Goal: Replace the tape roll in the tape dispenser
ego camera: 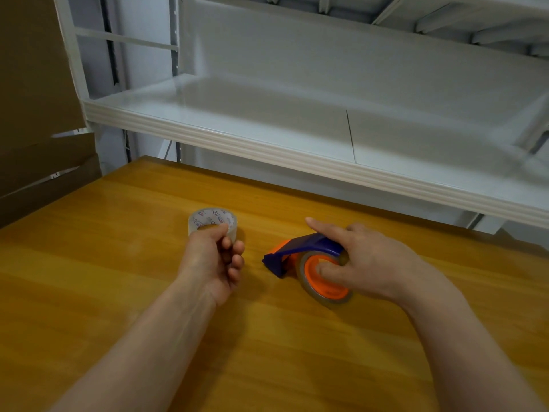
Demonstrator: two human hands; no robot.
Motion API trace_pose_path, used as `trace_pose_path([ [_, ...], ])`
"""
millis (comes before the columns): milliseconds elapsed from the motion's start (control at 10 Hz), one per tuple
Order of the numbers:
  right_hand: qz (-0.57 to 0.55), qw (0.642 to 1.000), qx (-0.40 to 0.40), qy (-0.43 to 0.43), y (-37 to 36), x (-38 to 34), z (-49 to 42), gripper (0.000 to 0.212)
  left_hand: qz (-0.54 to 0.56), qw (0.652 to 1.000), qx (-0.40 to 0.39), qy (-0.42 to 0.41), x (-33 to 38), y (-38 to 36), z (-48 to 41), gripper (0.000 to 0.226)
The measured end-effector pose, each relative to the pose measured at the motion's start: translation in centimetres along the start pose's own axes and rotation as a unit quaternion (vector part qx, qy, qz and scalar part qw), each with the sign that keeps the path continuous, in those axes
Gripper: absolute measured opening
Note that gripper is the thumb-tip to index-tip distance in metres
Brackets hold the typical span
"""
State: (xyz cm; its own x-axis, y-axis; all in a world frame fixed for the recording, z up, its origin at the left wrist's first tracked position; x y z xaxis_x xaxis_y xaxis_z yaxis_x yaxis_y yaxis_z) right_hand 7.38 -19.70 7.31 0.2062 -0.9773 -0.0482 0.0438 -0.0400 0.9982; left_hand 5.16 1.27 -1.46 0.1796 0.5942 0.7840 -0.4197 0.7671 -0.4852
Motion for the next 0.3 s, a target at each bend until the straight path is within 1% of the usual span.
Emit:
trace_pose_path([
  [100,-0.004,0.999,0.032,-0.009,1.2,-0.2,0.8,0.094,-0.004,1.000,-0.002,-0.008,0.0,0.0,0.0,0.040],
  [200,0.021,0.995,0.092,-0.036,3.0,0.2,1.6,0.091,-0.016,1.000,-0.010,-0.022,0.1,-0.1,-0.2,0.040],
  [300,-0.050,0.965,0.257,-0.021,6.5,0.3,3.7,0.059,-0.034,0.997,-0.040,-0.049,0.3,-0.7,0.1,0.039],
])
Point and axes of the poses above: each hand's wrist, its own z-axis away from the middle knuckle, its own y-axis out of the back of the hand, x = y × z, the point moved 7 cm from there along -z, towards the middle knuckle, and after that the axes turned 10 degrees about -y, right-handed, at the moved point
